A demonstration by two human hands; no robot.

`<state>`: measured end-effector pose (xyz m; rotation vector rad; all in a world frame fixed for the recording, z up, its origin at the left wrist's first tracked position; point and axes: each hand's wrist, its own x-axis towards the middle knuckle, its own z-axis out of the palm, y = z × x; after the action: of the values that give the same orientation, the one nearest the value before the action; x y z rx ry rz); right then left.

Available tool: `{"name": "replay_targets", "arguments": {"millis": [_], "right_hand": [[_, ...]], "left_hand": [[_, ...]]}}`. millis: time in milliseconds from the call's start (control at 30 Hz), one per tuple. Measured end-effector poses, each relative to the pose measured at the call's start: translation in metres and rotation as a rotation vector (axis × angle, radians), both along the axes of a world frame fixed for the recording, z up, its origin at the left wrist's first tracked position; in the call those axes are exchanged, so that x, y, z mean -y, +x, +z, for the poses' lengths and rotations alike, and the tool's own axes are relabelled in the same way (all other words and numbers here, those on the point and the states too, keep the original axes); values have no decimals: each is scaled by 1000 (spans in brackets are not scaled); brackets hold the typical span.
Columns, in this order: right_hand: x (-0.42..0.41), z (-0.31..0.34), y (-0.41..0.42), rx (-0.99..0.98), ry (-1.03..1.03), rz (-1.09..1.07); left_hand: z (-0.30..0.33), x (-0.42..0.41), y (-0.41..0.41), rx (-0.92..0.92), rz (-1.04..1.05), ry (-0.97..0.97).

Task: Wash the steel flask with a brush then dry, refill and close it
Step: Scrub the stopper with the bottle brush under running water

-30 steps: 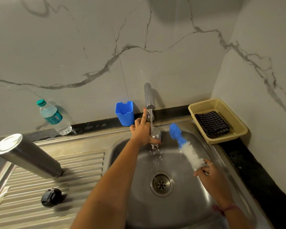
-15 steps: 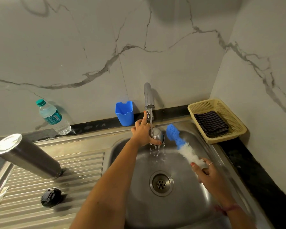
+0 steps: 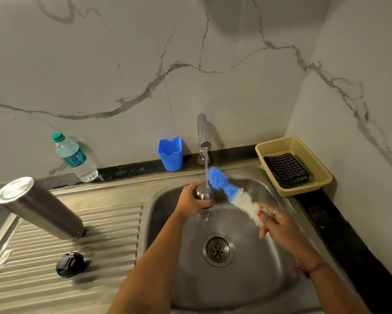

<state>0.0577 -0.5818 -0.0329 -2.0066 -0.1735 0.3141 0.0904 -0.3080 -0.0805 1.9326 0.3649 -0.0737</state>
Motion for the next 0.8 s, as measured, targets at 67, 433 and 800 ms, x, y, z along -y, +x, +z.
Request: {"name": "replay_targets", "arguments": {"millis": [67, 433, 800], "right_hand": [[-4, 1, 3, 6, -3, 40], [-19, 6, 11, 93, -162, 41], [-30, 16, 12, 71, -202, -22]], "left_hand": [[1, 4, -3, -16, 46, -47], [12, 23, -16, -37, 167, -103], [9, 26, -13, -23, 166, -226]]}}
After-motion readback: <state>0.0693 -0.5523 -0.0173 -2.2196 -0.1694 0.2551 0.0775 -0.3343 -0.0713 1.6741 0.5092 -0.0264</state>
